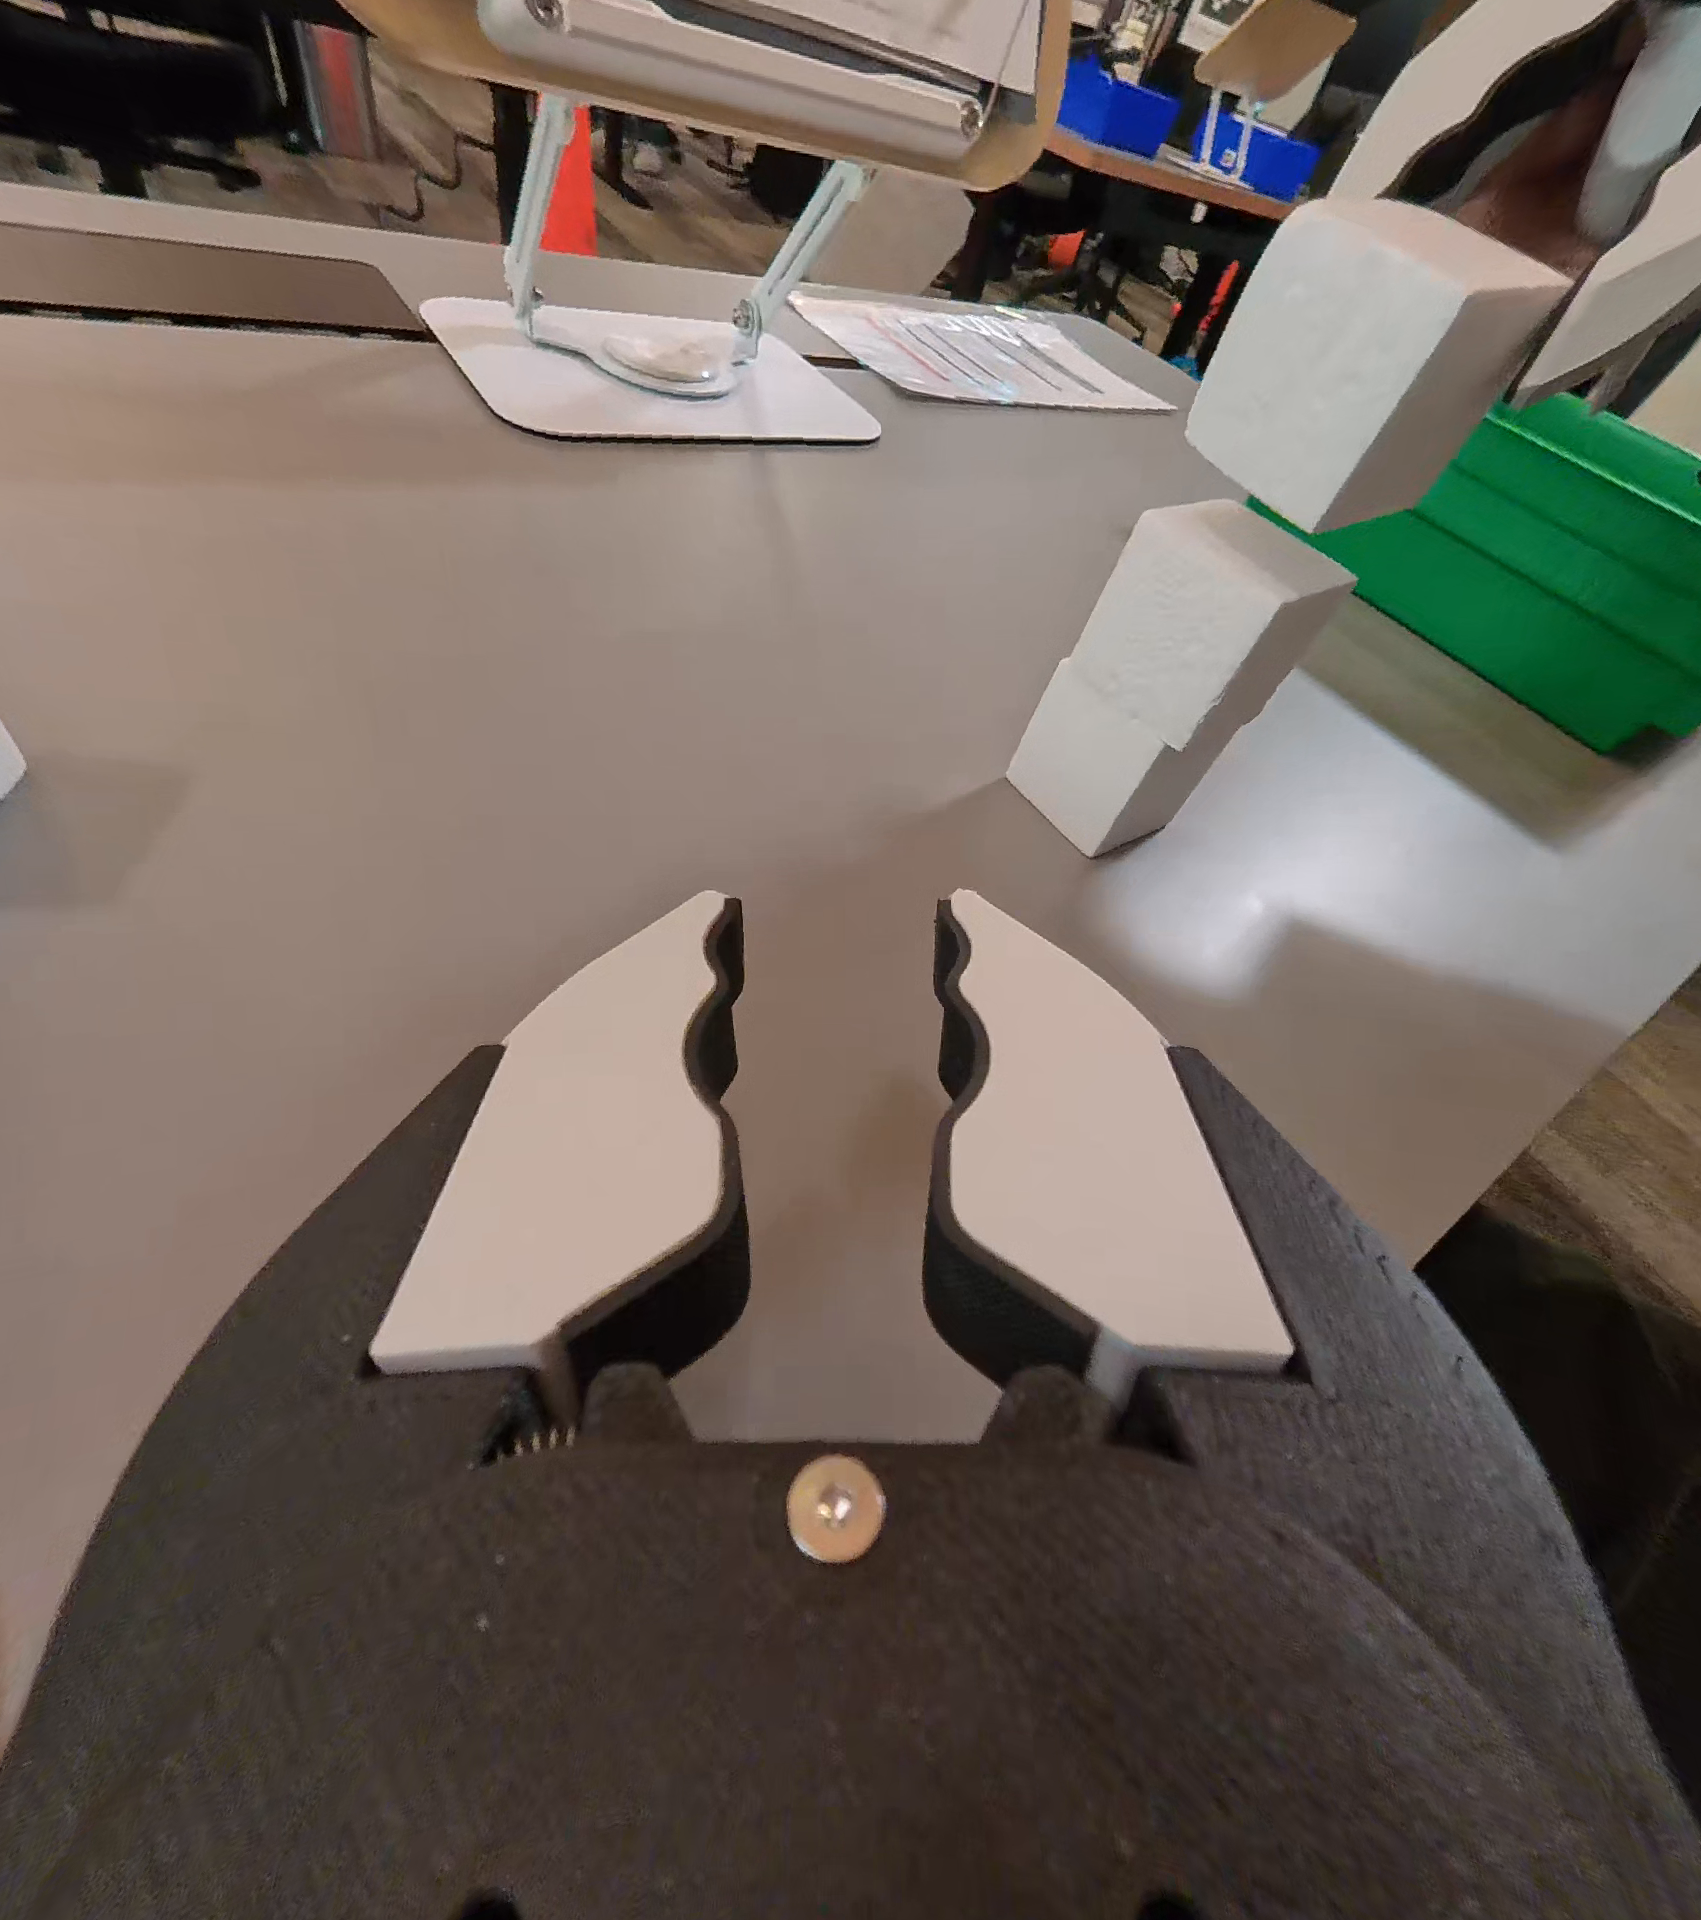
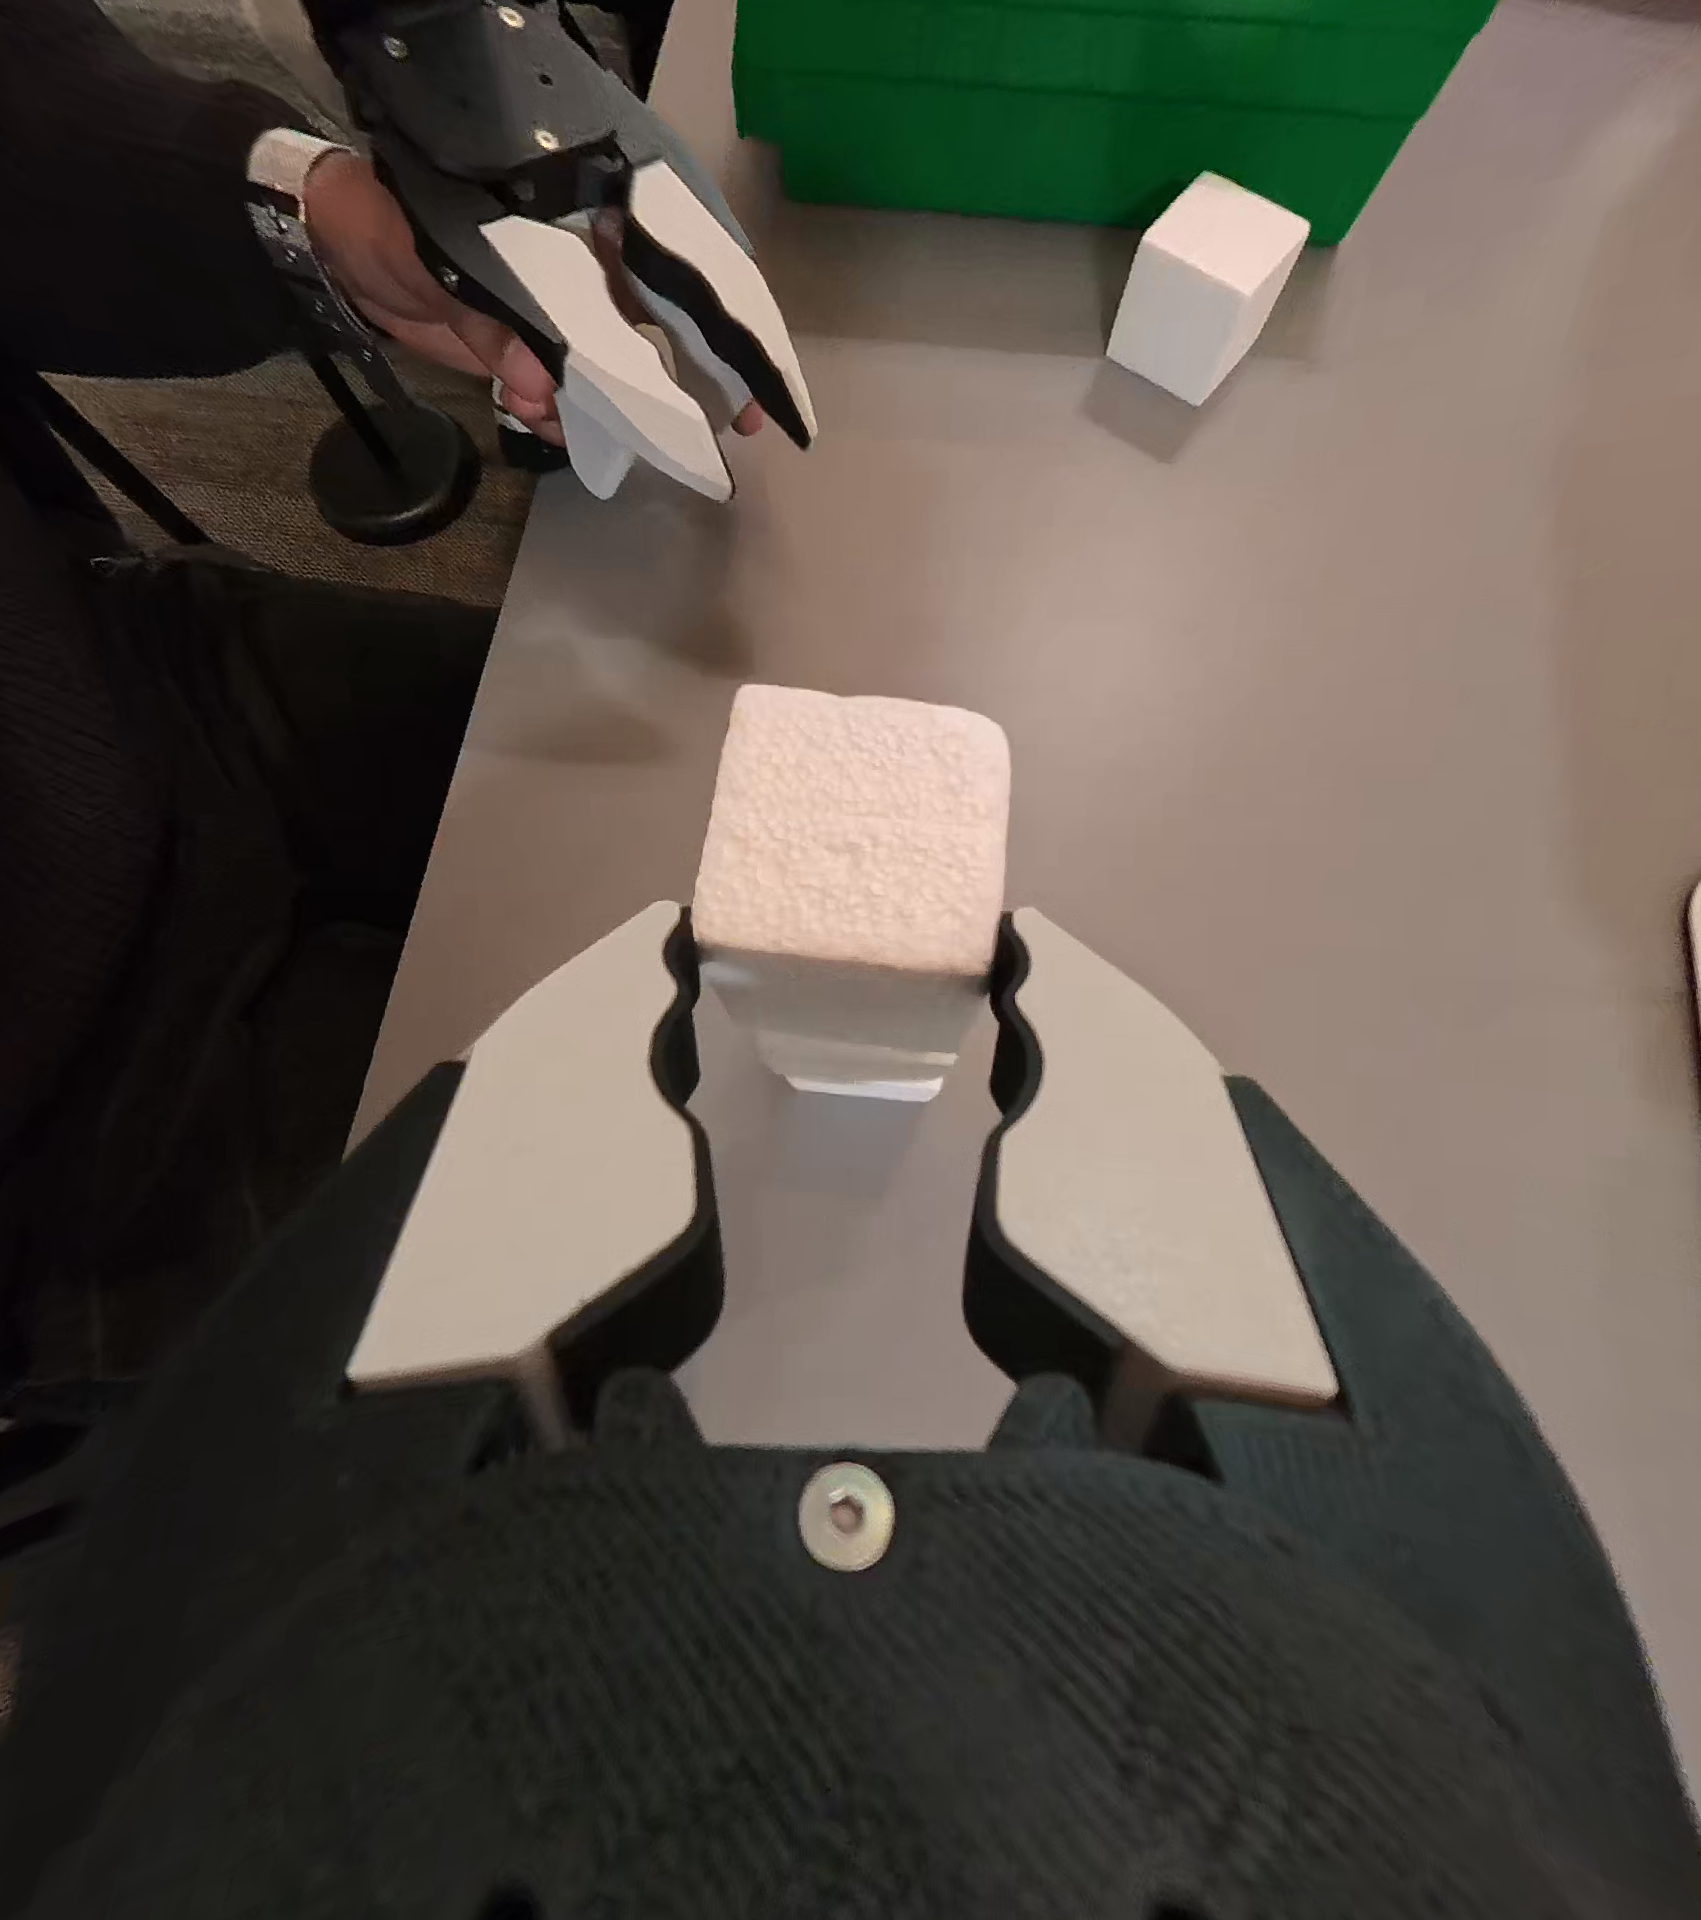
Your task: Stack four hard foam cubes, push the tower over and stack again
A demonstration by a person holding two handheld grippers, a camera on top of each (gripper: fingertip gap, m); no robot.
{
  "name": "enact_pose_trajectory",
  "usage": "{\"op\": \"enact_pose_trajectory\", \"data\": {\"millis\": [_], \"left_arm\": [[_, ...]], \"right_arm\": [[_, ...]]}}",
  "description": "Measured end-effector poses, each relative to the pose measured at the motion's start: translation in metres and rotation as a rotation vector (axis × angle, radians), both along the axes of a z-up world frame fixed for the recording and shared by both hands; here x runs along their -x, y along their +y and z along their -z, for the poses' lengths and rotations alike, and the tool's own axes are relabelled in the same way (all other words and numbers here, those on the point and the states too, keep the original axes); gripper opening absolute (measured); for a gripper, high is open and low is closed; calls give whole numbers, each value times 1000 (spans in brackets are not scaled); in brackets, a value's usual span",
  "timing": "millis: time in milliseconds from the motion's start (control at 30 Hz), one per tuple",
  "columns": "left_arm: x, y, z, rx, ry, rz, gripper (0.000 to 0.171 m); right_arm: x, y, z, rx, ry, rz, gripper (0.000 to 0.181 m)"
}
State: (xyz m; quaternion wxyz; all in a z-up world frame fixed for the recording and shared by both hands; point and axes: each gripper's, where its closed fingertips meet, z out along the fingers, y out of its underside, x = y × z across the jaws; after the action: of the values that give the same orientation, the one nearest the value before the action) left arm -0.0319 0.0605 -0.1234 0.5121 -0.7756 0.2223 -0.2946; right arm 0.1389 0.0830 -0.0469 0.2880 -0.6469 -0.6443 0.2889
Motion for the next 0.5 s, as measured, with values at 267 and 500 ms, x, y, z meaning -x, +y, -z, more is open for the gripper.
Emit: {"op": "enact_pose_trajectory", "data": {"millis": [267, 500], "left_arm": [[-6, 3, -4, 63, -119, 20, 37], [-9, -1, -2, 41, -78, 36, 37]], "right_arm": [[3, -8, -9, -24, 80, -99, 55], [-2, -1, 10, -61, 52, -121, 55]]}}
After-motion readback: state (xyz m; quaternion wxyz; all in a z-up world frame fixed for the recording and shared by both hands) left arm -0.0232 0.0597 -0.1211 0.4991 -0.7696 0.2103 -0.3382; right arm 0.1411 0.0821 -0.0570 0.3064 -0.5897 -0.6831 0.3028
